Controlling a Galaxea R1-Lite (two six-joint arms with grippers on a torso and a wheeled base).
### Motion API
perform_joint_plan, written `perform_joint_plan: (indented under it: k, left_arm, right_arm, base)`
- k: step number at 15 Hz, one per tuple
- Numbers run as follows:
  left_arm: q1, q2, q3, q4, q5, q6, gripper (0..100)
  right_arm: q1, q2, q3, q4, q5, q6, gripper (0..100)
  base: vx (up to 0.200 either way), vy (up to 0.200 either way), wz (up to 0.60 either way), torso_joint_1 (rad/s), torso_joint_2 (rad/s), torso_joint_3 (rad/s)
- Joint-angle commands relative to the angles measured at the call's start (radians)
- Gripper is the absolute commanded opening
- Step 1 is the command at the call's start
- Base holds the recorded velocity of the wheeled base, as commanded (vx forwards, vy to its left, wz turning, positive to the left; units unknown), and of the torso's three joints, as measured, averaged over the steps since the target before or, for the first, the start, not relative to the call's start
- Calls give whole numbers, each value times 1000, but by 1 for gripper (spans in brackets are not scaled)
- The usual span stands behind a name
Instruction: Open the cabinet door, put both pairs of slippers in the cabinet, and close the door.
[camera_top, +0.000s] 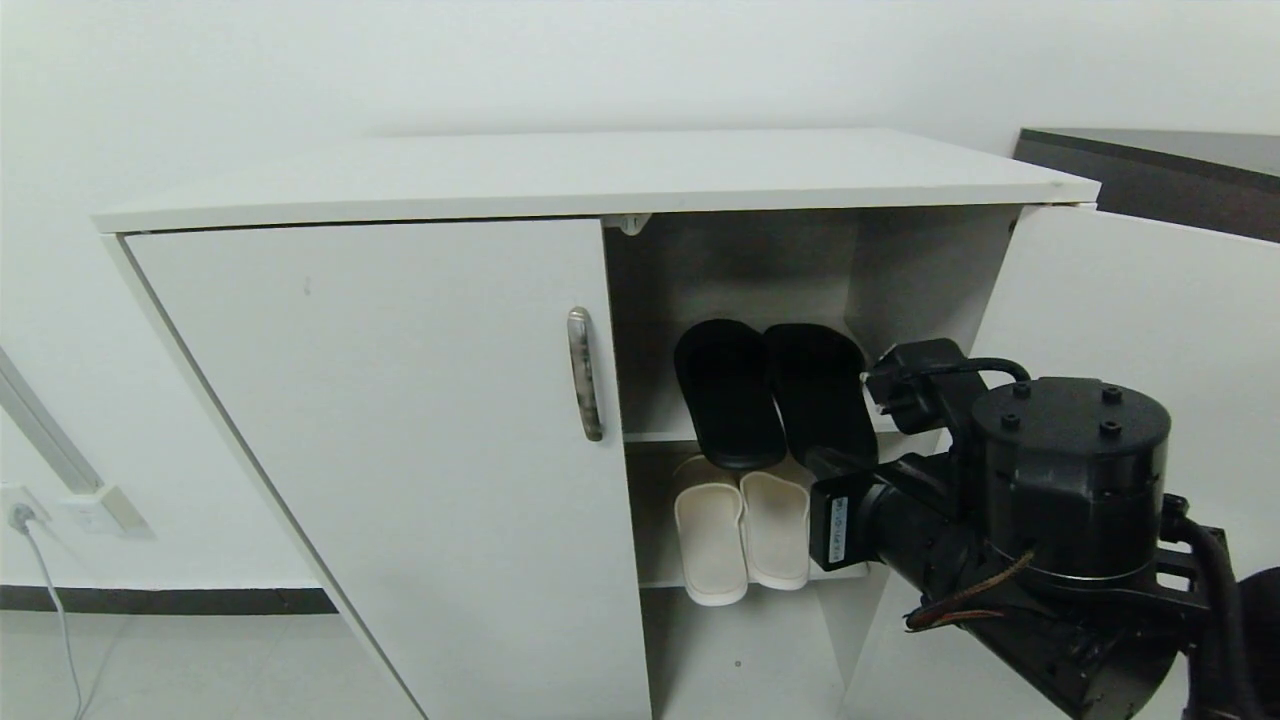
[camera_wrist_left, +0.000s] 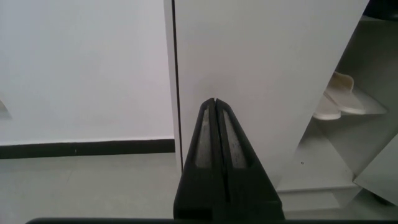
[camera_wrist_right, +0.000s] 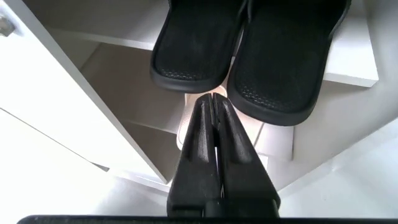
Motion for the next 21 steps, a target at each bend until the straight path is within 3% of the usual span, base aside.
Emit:
perform_joint_plan:
  k: [1, 6, 13, 21]
  left_arm:
    - [0, 1, 0, 0, 1, 0, 0]
    - [0, 1, 0, 0, 1, 0, 0]
    - [0, 1, 0, 0, 1, -2, 0]
    - [0, 1, 0, 0, -2, -2, 0]
  right_arm:
    - [-1, 11, -1, 0, 1, -5, 0]
    - [-1, 12, -6, -2, 1, -34, 0]
    - [-7, 12, -6, -2, 3, -36, 0]
    - [-59, 55, -10, -40, 73, -34, 0]
  base:
    - [0, 0, 0, 0, 0, 0]
    - [0, 0, 0, 0, 0, 0]
    - [-200, 0, 0, 3, 3, 4]
    - [-200, 0, 0, 3, 2, 1]
